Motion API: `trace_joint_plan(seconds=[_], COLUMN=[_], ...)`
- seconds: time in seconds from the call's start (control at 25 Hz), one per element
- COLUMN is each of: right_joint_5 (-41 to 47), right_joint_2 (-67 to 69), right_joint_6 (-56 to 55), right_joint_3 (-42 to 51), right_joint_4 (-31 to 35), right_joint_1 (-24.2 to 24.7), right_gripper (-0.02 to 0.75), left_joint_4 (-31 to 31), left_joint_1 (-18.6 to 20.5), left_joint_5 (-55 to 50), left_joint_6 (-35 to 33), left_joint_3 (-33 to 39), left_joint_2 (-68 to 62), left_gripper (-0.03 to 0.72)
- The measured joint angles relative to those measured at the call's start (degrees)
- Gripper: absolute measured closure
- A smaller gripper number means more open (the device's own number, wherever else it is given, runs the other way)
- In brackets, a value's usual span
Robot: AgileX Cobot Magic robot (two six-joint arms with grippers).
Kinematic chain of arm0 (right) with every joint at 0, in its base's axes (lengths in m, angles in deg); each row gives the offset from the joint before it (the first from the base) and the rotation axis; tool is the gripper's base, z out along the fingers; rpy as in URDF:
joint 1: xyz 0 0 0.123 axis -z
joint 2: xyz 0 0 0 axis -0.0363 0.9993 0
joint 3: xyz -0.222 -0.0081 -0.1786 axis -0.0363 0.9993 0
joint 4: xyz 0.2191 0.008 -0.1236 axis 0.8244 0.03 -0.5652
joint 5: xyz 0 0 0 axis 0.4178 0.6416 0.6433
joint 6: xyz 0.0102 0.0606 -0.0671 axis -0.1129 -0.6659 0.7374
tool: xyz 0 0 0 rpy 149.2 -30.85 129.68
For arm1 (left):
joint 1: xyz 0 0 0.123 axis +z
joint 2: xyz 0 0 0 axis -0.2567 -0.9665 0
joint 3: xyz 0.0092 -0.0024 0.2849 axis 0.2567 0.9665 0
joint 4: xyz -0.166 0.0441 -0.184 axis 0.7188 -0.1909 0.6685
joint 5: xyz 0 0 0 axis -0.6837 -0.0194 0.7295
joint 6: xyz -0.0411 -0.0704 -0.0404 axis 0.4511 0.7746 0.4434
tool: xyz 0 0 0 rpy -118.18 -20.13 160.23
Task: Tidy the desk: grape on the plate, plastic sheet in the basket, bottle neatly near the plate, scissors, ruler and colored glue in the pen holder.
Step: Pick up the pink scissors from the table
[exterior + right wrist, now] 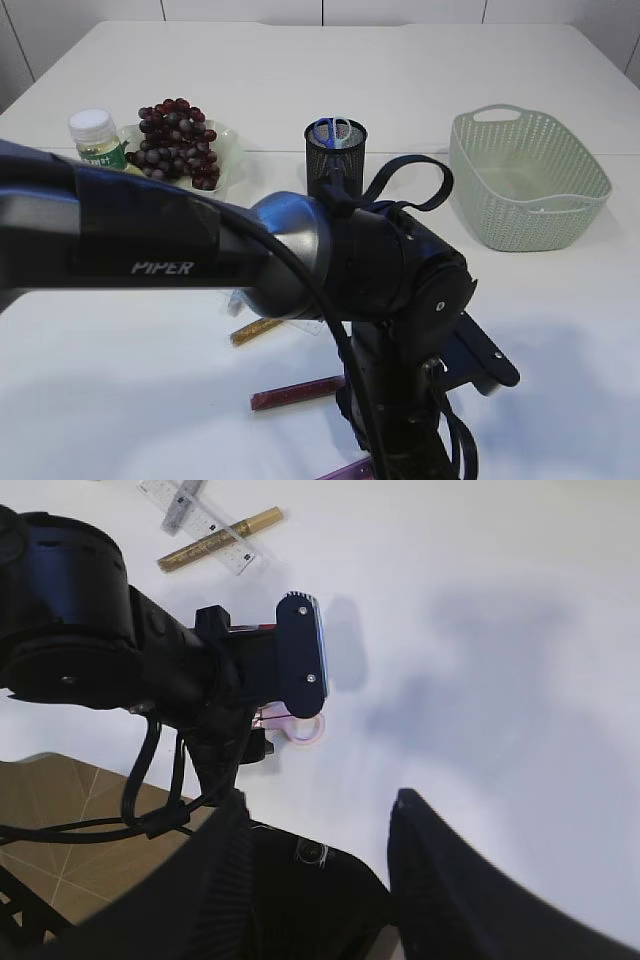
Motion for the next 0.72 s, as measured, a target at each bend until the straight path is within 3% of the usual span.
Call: trace_joint_plan(seconds=[0.72], right_joint_5=[0.0], right_joint_2=[0.0], right_joint_6=[0.1], right_joint_3=[0.0], right_joint_4=[-0.1], right_joint_1=[0.0], right_gripper=[0.374], left_joint_4=[-0.9], left_joint_1=[0.0], left_joint_5=[0.3], left_joint_6=[0.5], left_joint_3=[-0.1], left_joint_2=[-0.5], left_gripper=[0.342])
